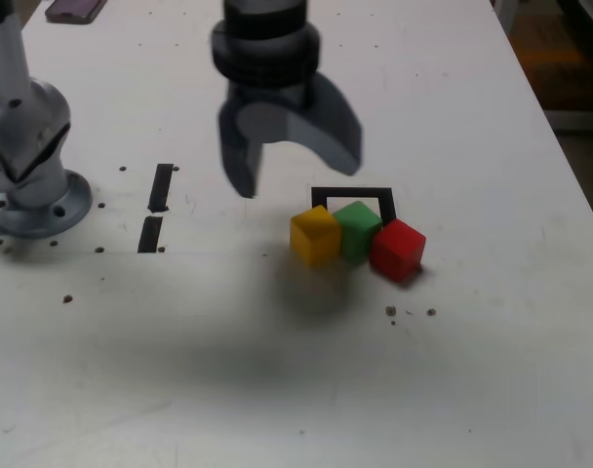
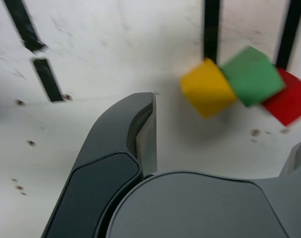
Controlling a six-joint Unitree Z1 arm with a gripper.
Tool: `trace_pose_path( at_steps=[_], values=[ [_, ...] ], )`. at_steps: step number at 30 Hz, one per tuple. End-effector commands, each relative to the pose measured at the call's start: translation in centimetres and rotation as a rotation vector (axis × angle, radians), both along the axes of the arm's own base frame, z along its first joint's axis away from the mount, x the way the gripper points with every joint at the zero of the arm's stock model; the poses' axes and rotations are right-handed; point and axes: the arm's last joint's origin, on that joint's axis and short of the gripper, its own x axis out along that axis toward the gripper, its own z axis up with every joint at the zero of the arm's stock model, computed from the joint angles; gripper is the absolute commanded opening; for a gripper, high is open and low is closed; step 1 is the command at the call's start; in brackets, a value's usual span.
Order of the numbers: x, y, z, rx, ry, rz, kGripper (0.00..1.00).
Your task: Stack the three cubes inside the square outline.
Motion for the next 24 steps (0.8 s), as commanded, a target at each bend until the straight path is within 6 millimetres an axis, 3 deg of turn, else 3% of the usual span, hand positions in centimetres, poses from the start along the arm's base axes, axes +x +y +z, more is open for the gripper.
trace_pose_path(
  at_steps=[1,11,17,24],
  values=[
    [2.7,-1.6,3.3,-0.048,-0.137,0.017,0.98],
    [8.4,-6.6,2.7,-0.102,-0.138,0.152,0.98],
    [10.2,-7.5,1.6,-0.109,-0.117,0.258,0.98],
    [11.1,-7.8,0.0,-0.100,-0.076,0.398,0.99]
  ],
)
